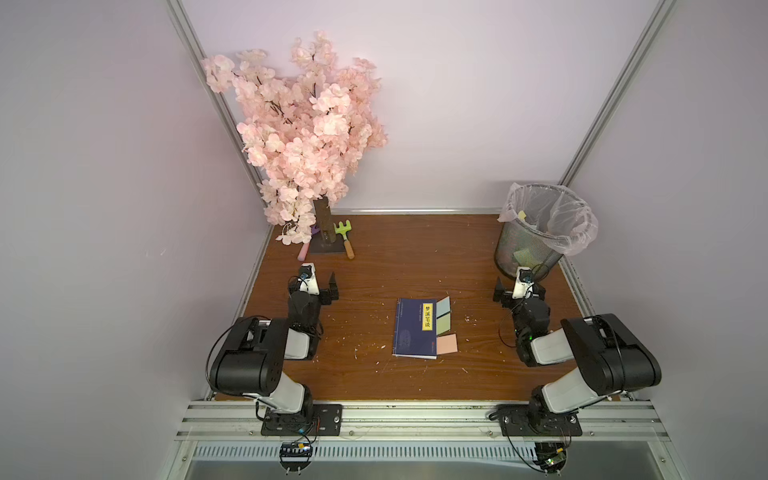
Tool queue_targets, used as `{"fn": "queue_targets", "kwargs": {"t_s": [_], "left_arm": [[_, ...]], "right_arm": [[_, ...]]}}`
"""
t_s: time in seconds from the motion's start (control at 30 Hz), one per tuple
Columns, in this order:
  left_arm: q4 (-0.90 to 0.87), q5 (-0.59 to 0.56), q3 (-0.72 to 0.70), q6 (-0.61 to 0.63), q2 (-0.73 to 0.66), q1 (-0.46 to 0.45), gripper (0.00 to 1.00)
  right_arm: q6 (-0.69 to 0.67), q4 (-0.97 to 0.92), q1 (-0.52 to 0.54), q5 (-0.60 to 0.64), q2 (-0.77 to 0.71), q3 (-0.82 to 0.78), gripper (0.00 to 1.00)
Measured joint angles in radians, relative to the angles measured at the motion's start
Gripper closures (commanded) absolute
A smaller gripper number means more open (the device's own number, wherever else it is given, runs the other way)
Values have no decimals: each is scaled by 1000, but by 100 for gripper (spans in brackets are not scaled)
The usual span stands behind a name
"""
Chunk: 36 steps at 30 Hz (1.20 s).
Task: Peel off the used sticky note
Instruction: Open the book at the center of the board.
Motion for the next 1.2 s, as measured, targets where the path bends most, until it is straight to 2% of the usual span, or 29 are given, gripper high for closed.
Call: {"fn": "queue_targets", "kwargs": {"t_s": [0.97,1.03,1.1,1.2], "left_arm": [[-2,5,0,4,-2,0,1],[-26,24,0,12,-35,0,1],[-91,42,-1,23,-127,0,1],[-295,86,37,59,-343,0,1]], "right_arm": [[0,-6,-1,-3,0,0,0],[0,-9,-3,-4,-3,0,0],[-6,-57,3,-2,-53,-2,1],[-4,-244,56,35,-279,3,0]]}}
